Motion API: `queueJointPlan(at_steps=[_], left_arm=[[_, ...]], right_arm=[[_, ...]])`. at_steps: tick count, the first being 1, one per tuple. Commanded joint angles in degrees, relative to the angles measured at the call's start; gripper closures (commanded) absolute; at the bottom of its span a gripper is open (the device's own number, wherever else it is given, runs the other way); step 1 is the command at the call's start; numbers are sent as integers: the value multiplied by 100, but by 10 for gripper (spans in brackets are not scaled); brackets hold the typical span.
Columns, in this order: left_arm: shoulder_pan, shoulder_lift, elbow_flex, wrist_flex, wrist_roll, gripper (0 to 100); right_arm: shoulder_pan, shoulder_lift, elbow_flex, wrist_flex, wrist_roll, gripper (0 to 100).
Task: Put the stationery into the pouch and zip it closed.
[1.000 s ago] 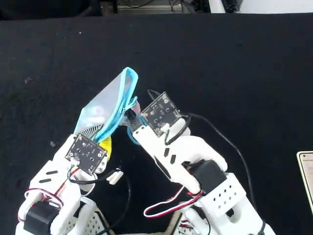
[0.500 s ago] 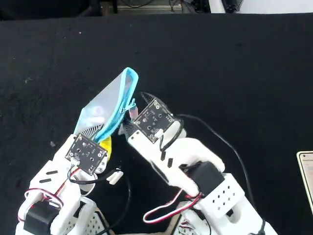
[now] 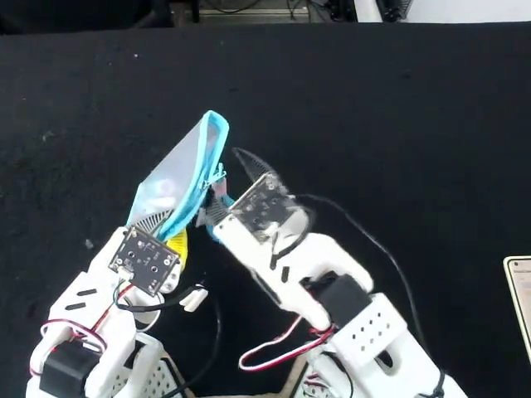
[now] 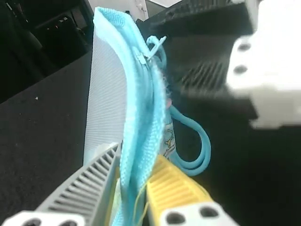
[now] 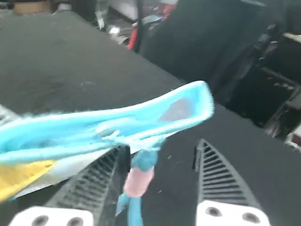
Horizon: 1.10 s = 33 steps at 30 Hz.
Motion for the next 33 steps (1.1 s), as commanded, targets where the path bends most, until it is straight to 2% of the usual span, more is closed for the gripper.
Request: queueJointPlan(at_steps=[1, 8, 20, 22, 25, 29, 33], left_arm=[[31, 26, 40, 9, -18, 971], [31, 26, 40, 9, -18, 971], [31, 26, 40, 18, -18, 971], [31, 26, 40, 26, -18, 971], [31, 26, 40, 26, -18, 971], [31, 26, 40, 9, -18, 971], [31, 26, 40, 9, -18, 970]], right_arm=[[273, -629, 4, -44, -44, 836], [273, -1130, 303, 88, -9, 836], [255, -488, 303, -229, 0, 841], [255, -479, 295, -237, 0, 878], [290, -655, 295, -237, 0, 989], [343, -927, 330, -193, -9, 988], [791, -998, 400, -237, -18, 988]])
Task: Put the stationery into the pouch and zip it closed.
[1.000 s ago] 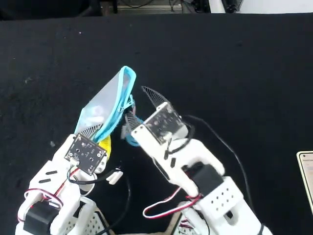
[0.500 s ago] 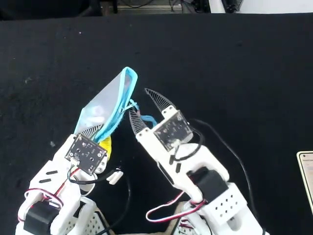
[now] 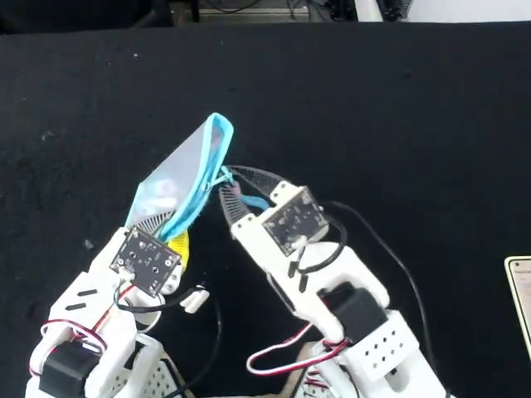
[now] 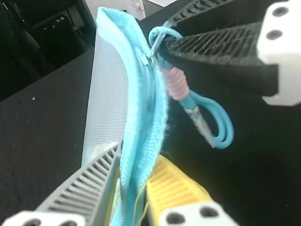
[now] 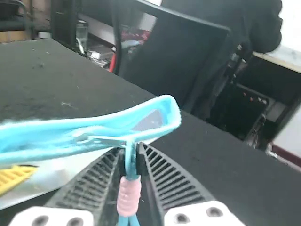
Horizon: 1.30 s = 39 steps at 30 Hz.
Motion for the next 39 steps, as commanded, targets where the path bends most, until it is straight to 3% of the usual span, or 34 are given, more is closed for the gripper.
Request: queueJointPlan(at_steps=[1, 22, 29, 39], left_arm=[[-4, 26, 40, 0, -18, 970], [-4, 26, 40, 18, -18, 970], [-4, 26, 40, 18, -18, 970], [-4, 26, 40, 35, -18, 970]], right_arm=[[457, -154, -66, -132, -18, 988], [800, -136, 321, -1407, -44, 988], [1204, -84, 312, -1582, -607, 988], [1336, 1560, -532, -1582, -642, 988]])
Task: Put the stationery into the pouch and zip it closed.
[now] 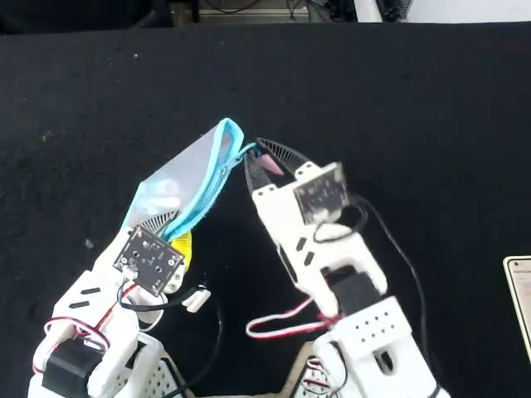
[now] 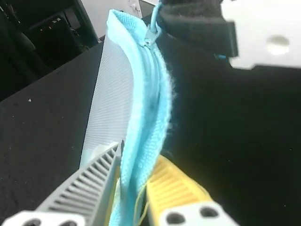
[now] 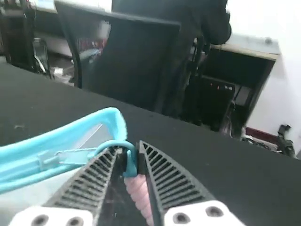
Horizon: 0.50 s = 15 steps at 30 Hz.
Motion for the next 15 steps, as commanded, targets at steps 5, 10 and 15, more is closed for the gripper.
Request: queueJointPlan(at_steps=[5, 10, 15], left_arm=[[-13, 26, -22, 97, -18, 970], [-13, 26, -22, 97, -18, 970], [-13, 26, -22, 97, -18, 970]], right_arm=[[730, 1270, -1262, -141, -53, 988], [826, 1560, -1376, -299, -53, 987], [958, 1903, -1314, -879, -53, 987]])
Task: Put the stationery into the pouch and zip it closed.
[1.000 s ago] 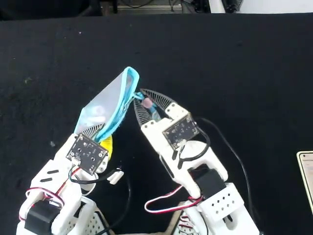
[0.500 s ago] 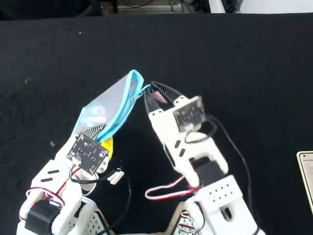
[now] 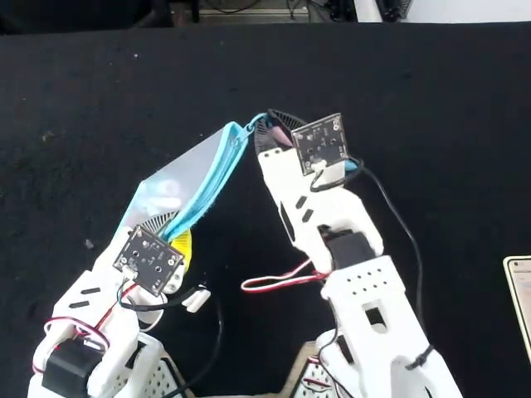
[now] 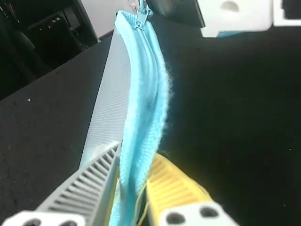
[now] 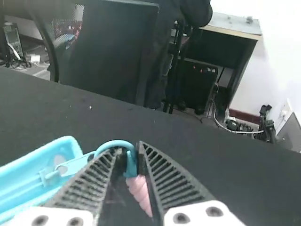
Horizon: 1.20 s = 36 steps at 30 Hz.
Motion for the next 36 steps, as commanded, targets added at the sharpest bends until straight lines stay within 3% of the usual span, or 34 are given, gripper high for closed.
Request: queueJointPlan(at_steps=[1, 7, 30, 33, 36], left_arm=[[-13, 26, -22, 79, -18, 970], [-13, 26, -22, 79, -18, 970], [-13, 26, -22, 79, -26, 970], [-13, 26, -22, 79, -26, 970], [-13, 26, -22, 79, 0, 970]], right_arm=[[545, 259, -347, -475, -88, 987], [967, 734, -347, -1029, -905, 987], [1213, 804, -382, -1002, -905, 974], [1125, 760, -444, -651, -914, 930], [949, 743, -497, -369, -905, 947]])
